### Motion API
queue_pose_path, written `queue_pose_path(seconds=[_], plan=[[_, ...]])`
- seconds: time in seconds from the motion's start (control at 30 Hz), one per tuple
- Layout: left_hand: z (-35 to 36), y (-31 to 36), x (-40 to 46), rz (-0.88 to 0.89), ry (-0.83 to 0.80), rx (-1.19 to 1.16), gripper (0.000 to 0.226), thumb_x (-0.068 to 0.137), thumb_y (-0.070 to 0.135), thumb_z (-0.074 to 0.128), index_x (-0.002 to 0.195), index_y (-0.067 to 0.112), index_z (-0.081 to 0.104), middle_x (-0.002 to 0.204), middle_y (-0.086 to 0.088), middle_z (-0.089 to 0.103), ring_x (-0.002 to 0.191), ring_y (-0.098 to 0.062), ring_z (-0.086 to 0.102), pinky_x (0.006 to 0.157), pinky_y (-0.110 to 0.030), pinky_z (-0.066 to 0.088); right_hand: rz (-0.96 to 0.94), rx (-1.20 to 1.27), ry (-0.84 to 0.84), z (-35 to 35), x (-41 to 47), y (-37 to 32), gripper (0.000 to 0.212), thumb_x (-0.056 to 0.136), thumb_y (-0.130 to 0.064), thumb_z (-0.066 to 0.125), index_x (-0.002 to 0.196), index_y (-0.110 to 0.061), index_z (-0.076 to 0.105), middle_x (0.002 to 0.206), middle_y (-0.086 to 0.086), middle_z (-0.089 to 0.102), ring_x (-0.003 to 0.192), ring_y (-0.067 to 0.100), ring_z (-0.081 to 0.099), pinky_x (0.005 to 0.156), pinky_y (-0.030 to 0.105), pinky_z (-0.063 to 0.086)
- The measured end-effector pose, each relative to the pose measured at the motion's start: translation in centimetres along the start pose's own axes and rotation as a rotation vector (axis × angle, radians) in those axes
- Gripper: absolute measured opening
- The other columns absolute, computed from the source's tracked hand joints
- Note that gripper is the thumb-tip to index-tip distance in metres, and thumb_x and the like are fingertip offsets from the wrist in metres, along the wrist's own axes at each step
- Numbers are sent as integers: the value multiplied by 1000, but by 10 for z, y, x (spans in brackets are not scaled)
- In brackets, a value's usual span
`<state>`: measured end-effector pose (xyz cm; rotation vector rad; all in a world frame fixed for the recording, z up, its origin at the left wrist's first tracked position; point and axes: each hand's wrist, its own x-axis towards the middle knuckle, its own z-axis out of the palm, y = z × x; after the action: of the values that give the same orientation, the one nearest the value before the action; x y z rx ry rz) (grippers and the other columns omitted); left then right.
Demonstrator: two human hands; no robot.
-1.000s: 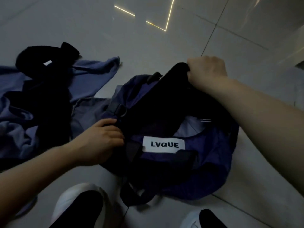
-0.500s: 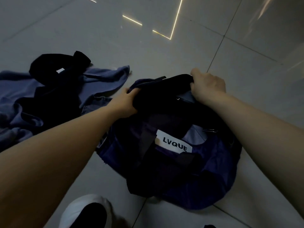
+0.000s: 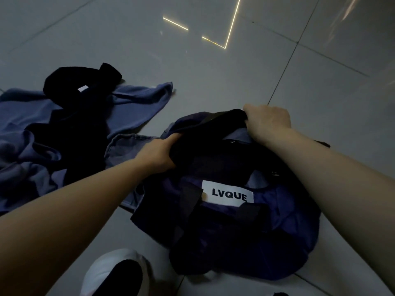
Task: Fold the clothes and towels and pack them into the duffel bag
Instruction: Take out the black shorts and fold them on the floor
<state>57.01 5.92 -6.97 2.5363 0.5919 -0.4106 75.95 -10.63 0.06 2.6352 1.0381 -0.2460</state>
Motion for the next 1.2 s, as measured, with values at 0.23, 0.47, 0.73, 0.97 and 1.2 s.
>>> queue_pose_path(seconds=[0.23,0.47,0.73,0.97,1.2], plan=[[5,6,-13,-87,15,31,82,79,23,66,147,31,21,115,-18,57,102,-39,57,79,-45,50,-484,54,503,9,-65,-24,36,78,-13,59,113,-7,61,108,19,61,92,35,55,73,42,42],[0,-11,-20,54,86,-18,83,78,26,70,148,30,26,148,-10,22,109,-39,56,89,-44,48,-424,436,-282,55,-115,-87,43,102,-19,37,144,-13,35,150,10,31,134,31,34,105,41,37],[6,-11,-18,13,-7,-130,87,76,22,71,148,29,23,141,-11,32,118,-38,51,96,-43,44,-229,575,-210,60,-75,-119,47,98,-12,42,144,-22,35,124,16,57,111,34,55,91,37,45],[-1,-23,-19,-21,-143,-205,98,70,17,76,148,34,19,128,-6,33,114,-31,50,96,-35,45,-391,331,-393,75,-66,-136,55,99,-18,44,148,-27,20,125,24,45,107,38,52,79,37,43],[-7,-22,-26,-35,-98,-153,98,70,20,75,148,39,17,113,-1,37,109,-30,51,93,-38,46,-443,335,-292,86,-74,-125,41,100,-22,45,139,-18,34,116,18,48,97,32,53,69,34,40]])
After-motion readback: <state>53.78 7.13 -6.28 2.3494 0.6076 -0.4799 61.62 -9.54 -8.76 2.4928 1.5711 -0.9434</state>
